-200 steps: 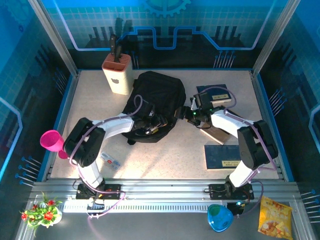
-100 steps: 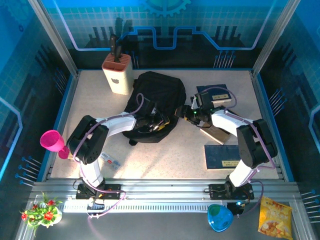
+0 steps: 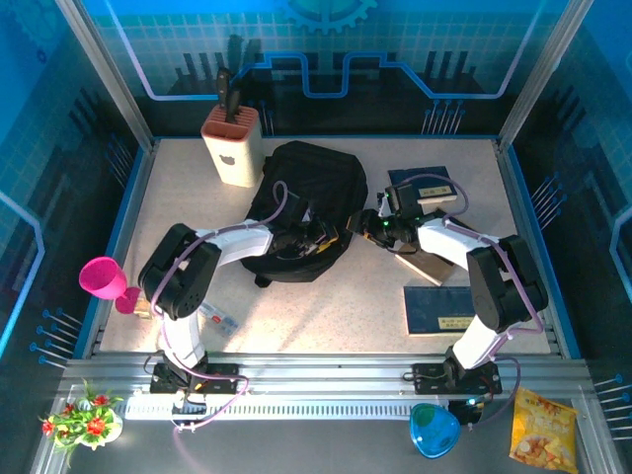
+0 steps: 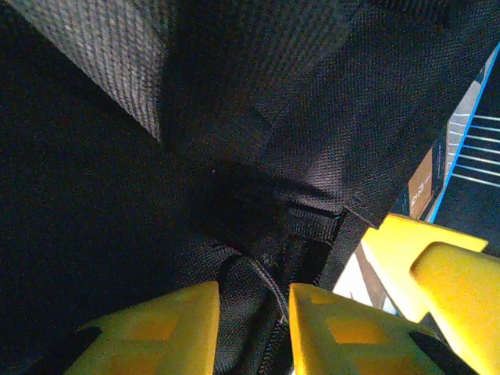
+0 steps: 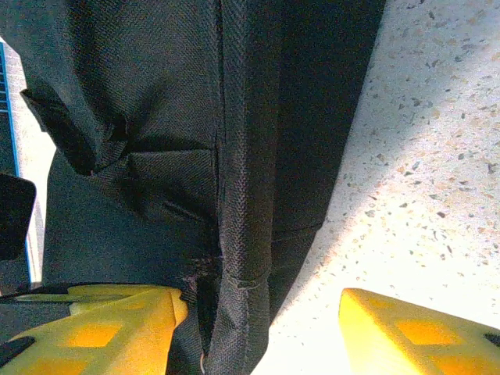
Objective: Pack books, pencil case, and school supplies into a backpack
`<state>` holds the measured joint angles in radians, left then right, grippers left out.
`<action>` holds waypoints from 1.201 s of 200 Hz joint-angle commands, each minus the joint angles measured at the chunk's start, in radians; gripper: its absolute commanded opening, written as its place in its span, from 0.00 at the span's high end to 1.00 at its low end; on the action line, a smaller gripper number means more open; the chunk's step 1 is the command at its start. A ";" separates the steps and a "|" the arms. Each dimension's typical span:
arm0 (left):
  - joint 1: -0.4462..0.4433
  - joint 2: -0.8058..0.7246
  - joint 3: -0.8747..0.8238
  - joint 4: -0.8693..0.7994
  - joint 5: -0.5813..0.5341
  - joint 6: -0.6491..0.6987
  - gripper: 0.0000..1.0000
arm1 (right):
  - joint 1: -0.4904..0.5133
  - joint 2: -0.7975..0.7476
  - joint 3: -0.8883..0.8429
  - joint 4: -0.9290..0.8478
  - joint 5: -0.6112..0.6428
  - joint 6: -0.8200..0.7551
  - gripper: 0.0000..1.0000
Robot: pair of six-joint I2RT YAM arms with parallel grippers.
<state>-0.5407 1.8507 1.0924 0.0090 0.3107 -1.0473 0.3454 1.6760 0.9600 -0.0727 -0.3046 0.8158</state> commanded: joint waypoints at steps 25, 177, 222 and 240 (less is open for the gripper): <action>-0.006 0.012 0.015 -0.058 -0.065 -0.071 0.60 | -0.019 0.008 -0.020 0.016 -0.018 0.015 0.42; -0.019 -0.065 0.023 -0.249 -0.138 -0.326 0.64 | -0.017 0.025 -0.027 0.035 -0.032 0.025 0.44; -0.031 0.015 0.072 -0.221 -0.084 -0.425 0.63 | -0.017 0.030 -0.026 0.039 -0.036 0.026 0.44; -0.031 0.040 0.095 -0.208 -0.082 -0.439 0.61 | -0.017 0.030 -0.027 0.039 -0.040 0.025 0.44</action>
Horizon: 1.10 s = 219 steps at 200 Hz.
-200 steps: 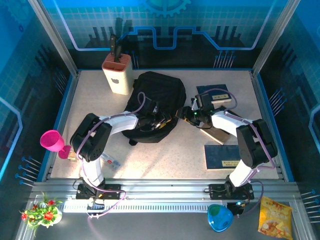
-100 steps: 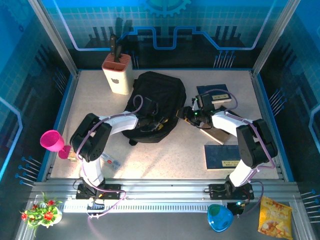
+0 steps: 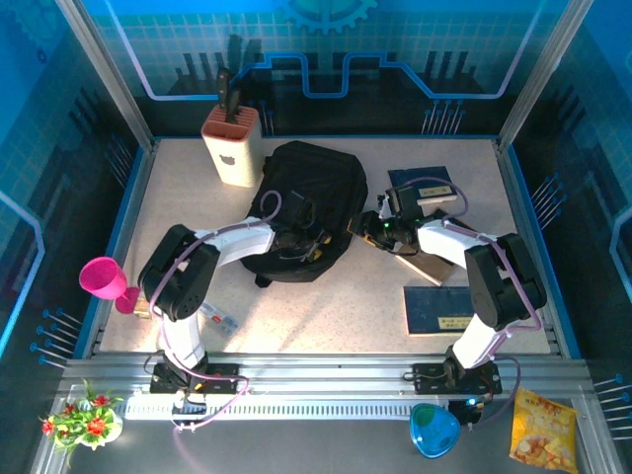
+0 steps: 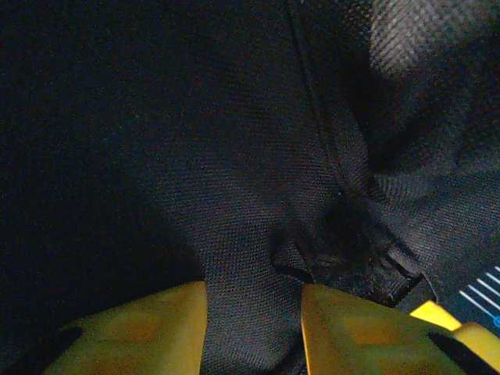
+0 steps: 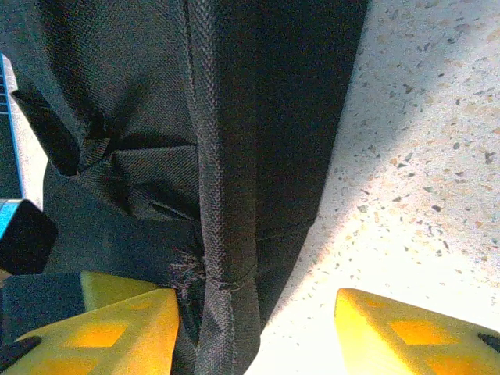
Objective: Pack books, pencil case, and school supplies into a backpack
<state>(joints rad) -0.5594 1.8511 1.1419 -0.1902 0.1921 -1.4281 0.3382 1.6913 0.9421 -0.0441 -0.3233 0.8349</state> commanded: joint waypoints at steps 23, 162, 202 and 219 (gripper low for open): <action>-0.013 0.065 0.075 -0.015 0.035 -0.063 0.59 | -0.010 0.020 -0.011 0.011 -0.024 0.006 0.44; -0.010 0.107 0.125 0.008 0.023 -0.073 0.75 | 0.028 0.114 -0.021 0.094 -0.108 0.033 0.84; -0.009 0.102 0.124 0.000 0.012 -0.064 0.71 | 0.041 0.113 -0.031 0.132 -0.125 0.042 0.86; -0.009 0.109 0.125 -0.001 0.011 -0.063 0.72 | 0.042 0.114 -0.032 0.139 -0.128 0.043 0.86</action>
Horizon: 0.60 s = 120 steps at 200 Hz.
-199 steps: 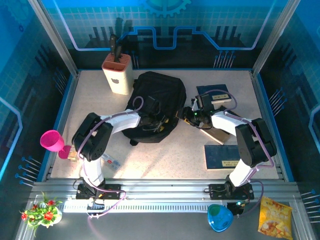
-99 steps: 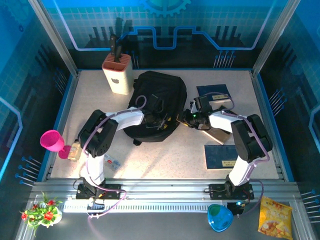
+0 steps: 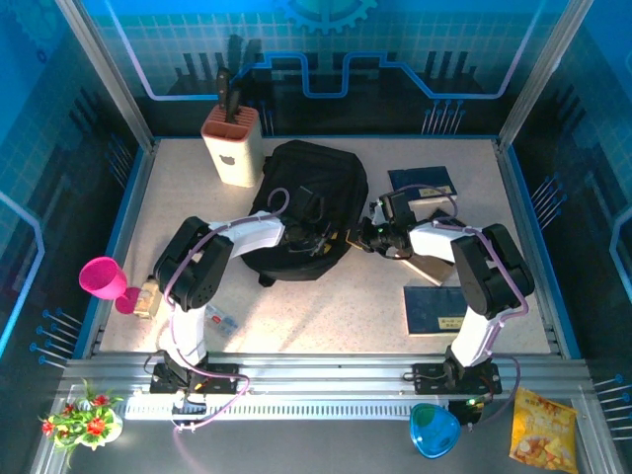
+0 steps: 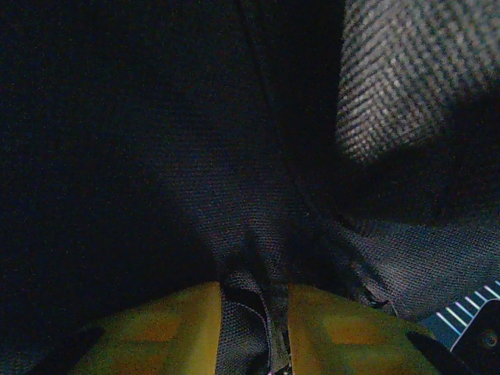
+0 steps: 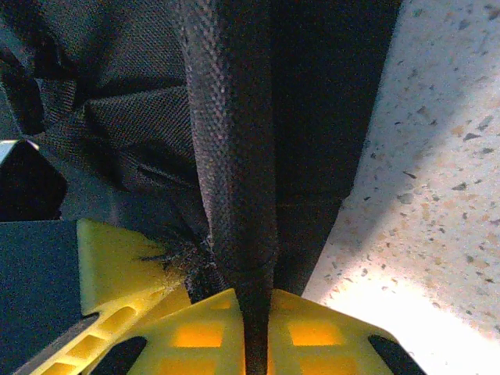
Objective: Pack books, pencil case, and school supplies into a backpack
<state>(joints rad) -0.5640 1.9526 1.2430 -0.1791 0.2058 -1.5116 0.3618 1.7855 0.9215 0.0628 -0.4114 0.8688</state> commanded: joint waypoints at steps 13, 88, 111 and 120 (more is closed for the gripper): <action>-0.003 0.012 0.023 -0.014 -0.008 0.023 0.75 | 0.020 0.019 -0.012 0.037 -0.044 0.009 0.87; 0.006 -0.038 0.033 -0.050 -0.045 0.148 1.00 | 0.010 -0.004 -0.012 0.011 -0.010 -0.005 0.77; 0.004 -0.085 0.012 -0.048 -0.060 0.217 1.00 | -0.011 -0.028 -0.006 0.006 -0.007 -0.004 0.64; 0.003 -0.103 0.000 -0.039 -0.065 0.245 1.00 | -0.018 -0.036 0.001 0.002 -0.007 -0.004 0.60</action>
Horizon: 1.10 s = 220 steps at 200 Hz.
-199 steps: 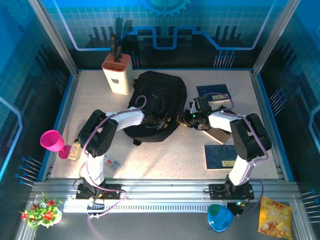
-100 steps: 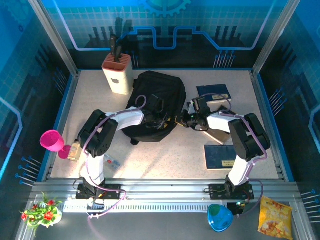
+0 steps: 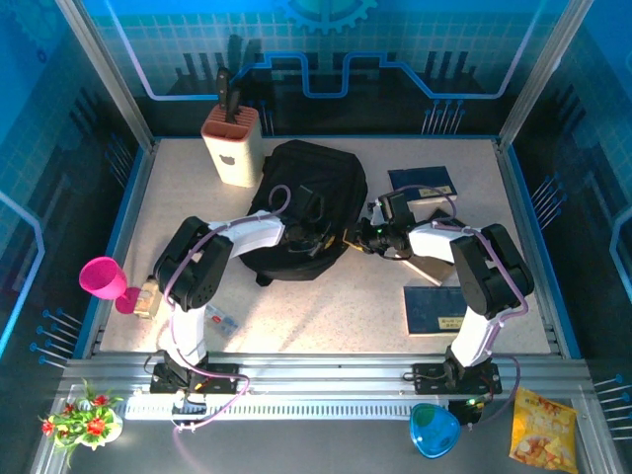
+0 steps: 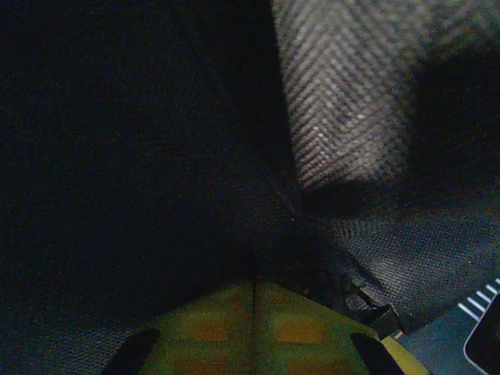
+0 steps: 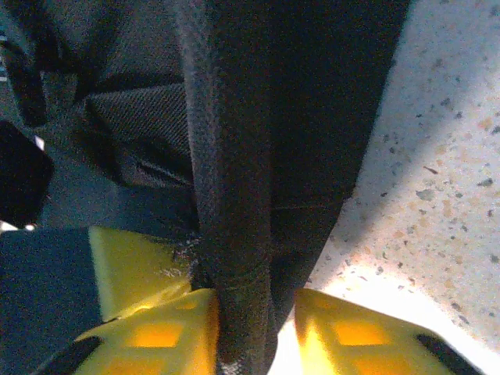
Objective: Pack books, pencil case, and school supplies into a backpack
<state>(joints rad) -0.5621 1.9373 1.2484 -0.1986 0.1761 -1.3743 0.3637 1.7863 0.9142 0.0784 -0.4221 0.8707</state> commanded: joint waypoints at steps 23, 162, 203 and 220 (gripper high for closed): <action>-0.005 -0.125 -0.037 0.009 -0.045 0.173 1.00 | -0.025 -0.040 0.034 -0.037 0.009 -0.016 0.57; -0.088 -0.170 -0.031 -0.190 -0.147 0.503 1.00 | -0.023 0.081 0.188 -0.147 0.172 -0.066 0.88; -0.092 -0.248 -0.069 -0.274 -0.180 0.539 1.00 | -0.023 0.106 0.202 -0.144 0.218 -0.055 0.89; -0.093 -0.274 -0.083 -0.305 -0.193 0.546 1.00 | -0.023 0.116 0.208 -0.143 0.220 -0.055 0.89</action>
<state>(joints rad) -0.6483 1.7336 1.1881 -0.3866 0.0265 -0.8742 0.3477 1.8656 1.0950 -0.0444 -0.2836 0.8257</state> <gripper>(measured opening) 0.051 0.108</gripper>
